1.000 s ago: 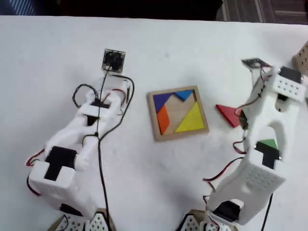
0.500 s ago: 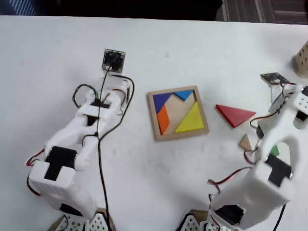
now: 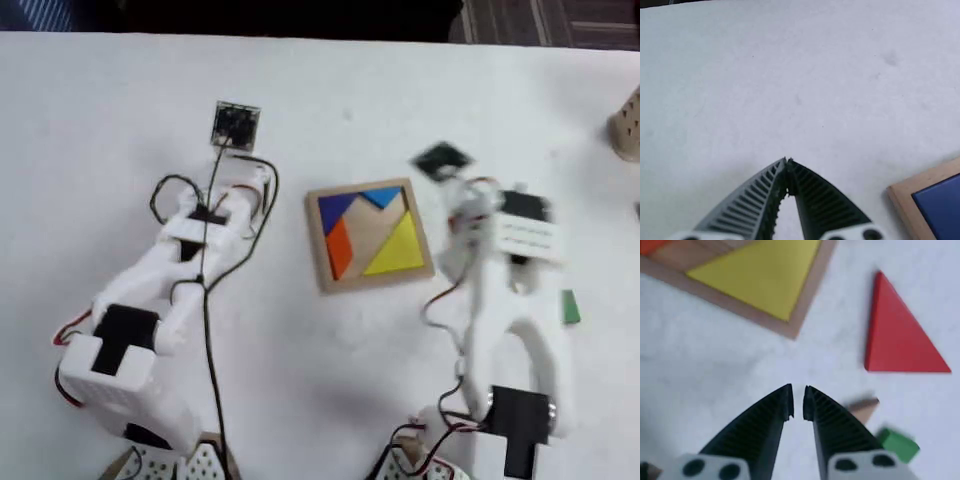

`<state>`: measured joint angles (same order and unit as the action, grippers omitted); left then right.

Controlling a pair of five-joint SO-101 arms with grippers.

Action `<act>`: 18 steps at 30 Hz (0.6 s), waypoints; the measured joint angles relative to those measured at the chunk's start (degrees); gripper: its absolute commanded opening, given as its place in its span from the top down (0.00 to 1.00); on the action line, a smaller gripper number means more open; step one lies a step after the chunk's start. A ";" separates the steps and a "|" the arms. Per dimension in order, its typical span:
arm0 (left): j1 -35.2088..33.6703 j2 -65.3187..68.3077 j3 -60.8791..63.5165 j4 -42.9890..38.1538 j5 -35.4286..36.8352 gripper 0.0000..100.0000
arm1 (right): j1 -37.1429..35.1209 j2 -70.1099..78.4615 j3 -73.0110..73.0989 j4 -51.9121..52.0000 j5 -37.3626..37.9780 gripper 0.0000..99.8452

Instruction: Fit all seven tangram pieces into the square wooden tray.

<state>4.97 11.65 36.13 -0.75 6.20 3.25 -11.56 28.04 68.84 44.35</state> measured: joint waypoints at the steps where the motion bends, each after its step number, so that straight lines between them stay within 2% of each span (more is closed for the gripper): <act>1: 0.00 0.00 0.00 0.00 0.00 0.98 | -1.93 0.00 0.53 -2.81 -2.90 0.97; 4: -0.18 0.00 0.00 0.00 0.00 0.98 | -5.27 1.32 0.88 -10.90 -8.88 0.97; 9: -0.18 0.00 0.00 0.00 0.00 0.98 | -8.79 11.87 0.88 -21.01 -10.55 0.97; 18: -0.35 0.00 0.00 0.00 0.00 0.98 | -9.32 23.03 -7.03 -23.12 -10.64 0.98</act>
<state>4.62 11.65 36.13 -0.75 6.20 -6.07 11.47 21.01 45.71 33.71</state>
